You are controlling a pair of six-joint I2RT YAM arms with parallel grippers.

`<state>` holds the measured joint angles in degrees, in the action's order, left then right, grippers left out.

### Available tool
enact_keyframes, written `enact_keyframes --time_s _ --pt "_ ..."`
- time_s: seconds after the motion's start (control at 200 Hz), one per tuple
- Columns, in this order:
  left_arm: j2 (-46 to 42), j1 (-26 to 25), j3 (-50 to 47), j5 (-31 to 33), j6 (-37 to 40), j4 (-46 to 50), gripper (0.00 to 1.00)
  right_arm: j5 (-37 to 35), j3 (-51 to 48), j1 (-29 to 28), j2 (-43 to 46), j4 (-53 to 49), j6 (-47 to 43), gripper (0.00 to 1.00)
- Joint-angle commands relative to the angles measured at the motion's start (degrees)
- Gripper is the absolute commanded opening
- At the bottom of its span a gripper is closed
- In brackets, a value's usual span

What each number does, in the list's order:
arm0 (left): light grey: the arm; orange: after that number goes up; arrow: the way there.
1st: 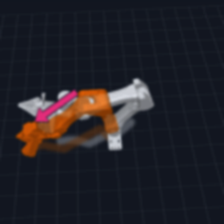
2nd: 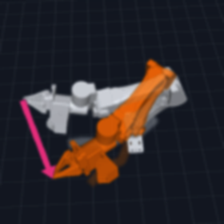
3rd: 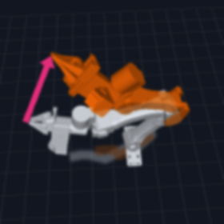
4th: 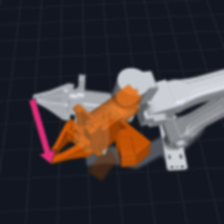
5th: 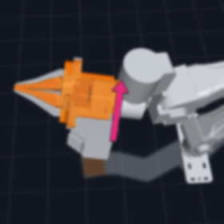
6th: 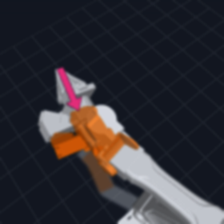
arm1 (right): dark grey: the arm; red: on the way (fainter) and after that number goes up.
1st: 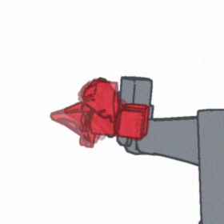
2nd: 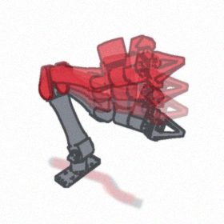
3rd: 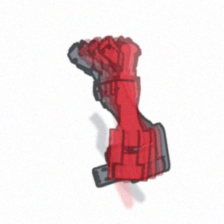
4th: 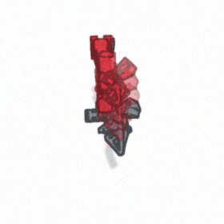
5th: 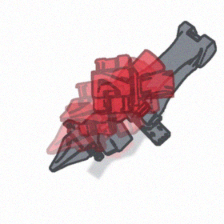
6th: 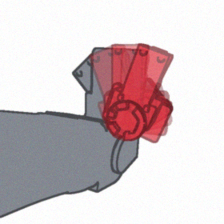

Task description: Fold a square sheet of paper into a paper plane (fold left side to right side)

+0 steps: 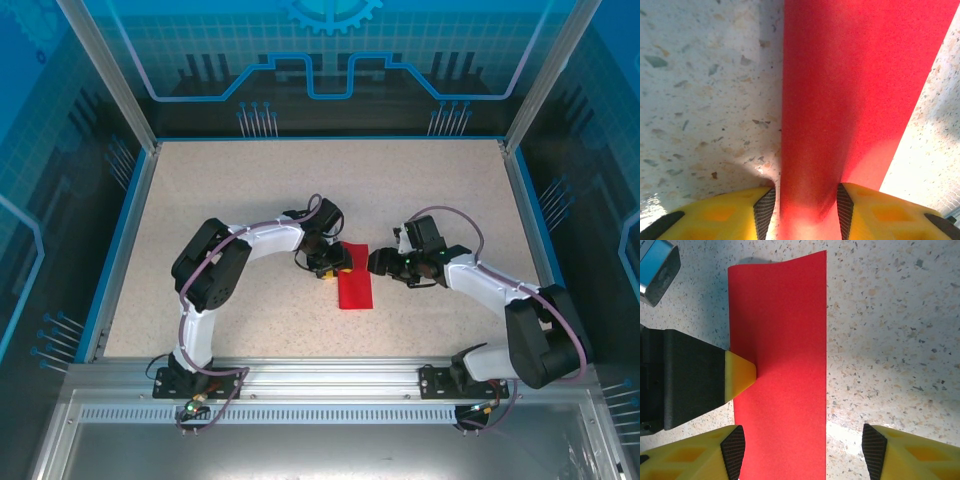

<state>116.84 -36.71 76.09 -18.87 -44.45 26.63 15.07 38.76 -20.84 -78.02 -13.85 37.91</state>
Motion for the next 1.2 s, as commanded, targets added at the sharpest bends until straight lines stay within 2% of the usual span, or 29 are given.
enact_keyframes --time_s 0.0,0.315,0.455,0.585,1.19 --pt "6.00 -2.15 -3.32 4.98 2.25 2.19 0.42 0.30 -0.36 0.54 0.01 -0.04 -0.12 0.66" --pt "5.85 -2.22 -3.42 5.34 1.89 1.76 0.41 -0.95 -0.29 0.54 1.47 -0.75 -0.31 0.68" --pt "6.29 -2.22 -3.00 4.98 1.43 1.62 0.46 -0.62 -0.29 0.55 1.28 -0.48 -0.21 0.68" --pt "6.71 -2.15 -2.60 4.76 1.11 1.41 0.47 -0.55 -0.17 0.54 1.25 -0.57 -0.28 0.68" --pt "7.09 -2.16 -2.75 5.92 -0.52 2.03 0.43 -0.04 0.19 0.55 0.59 -0.66 -0.64 0.68"
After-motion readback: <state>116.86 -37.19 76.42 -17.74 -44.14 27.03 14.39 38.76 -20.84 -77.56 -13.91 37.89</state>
